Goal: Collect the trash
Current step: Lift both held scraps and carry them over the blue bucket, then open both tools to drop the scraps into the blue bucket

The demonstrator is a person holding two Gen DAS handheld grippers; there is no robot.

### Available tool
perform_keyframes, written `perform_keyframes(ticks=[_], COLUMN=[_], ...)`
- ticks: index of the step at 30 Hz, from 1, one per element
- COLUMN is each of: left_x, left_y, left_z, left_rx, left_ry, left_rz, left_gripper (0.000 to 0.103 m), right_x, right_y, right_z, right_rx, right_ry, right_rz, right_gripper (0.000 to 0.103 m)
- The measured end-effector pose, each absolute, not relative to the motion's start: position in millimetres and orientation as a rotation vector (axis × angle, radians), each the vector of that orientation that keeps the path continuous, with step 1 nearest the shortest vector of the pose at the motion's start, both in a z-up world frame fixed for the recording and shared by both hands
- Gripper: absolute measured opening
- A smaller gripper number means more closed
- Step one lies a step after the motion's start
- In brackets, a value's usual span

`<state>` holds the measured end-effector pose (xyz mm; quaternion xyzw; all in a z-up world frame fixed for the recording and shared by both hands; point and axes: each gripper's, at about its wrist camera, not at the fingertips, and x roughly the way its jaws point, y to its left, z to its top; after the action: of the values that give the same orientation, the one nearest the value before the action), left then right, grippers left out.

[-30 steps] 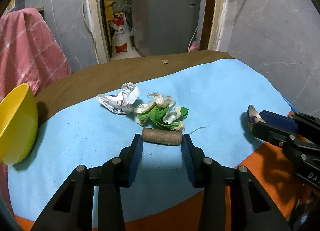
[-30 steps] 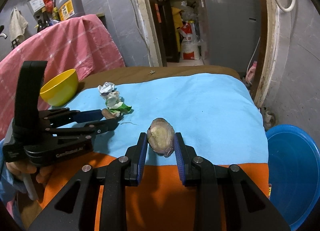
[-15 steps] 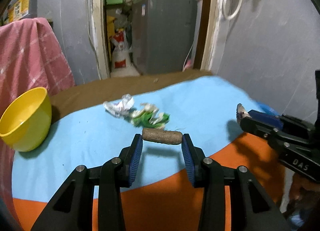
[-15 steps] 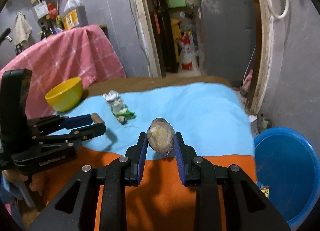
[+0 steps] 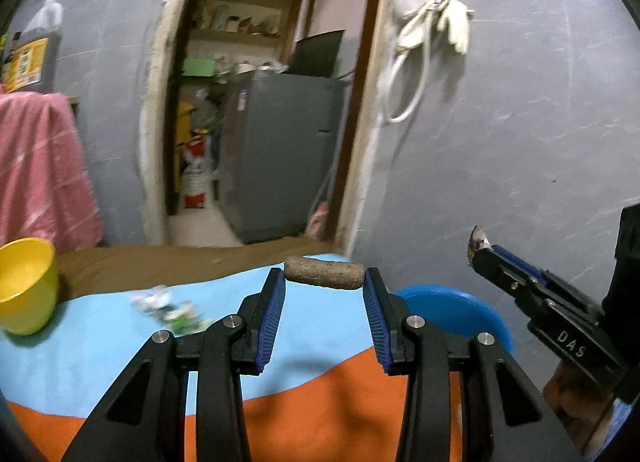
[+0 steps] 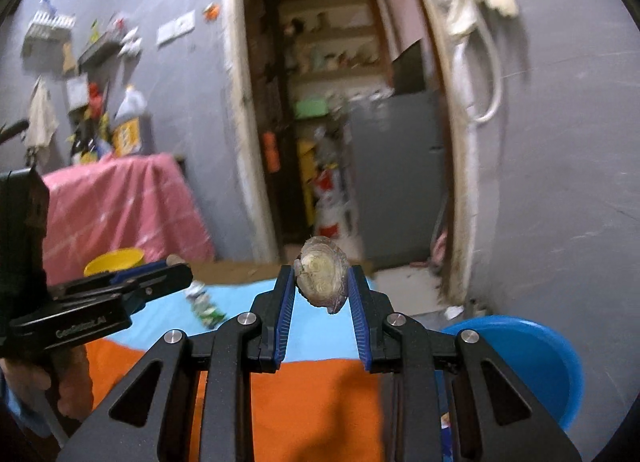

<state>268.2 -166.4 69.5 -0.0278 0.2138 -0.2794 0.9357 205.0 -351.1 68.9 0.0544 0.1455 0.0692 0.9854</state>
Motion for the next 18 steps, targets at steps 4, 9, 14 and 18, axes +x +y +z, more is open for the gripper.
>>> perform_keyframes(ticks=[4, 9, 14, 18], left_x=[276.6, 282.9, 290.4, 303.6], left_y=[-203.7, -249.9, -286.3, -310.5], left_z=[73.6, 74.5, 69.8, 56.6], left_rx=[-0.072, -0.07, -0.062, -0.063], left_ry=[0.47, 0.522, 0.581, 0.666], left_rz=[-0.636, -0.706, -0.756, -0.793], left_gripper=[0.035, 0.035, 0.035, 0.035], right_x=[201.3, 199.2, 195.4, 199.6], right_y=[-382.4, -412.8, -441.9, -463.3], right_z=[72.2, 71.9, 65.5, 53.2], right_rx=[0.156, 0.167, 0.209, 0.271], right_ry=[0.281, 0.303, 0.334, 0.387], right_rz=[0.041, -0.101, -0.179, -0.209], right_gripper=[0.025, 0.025, 0.025, 0.027])
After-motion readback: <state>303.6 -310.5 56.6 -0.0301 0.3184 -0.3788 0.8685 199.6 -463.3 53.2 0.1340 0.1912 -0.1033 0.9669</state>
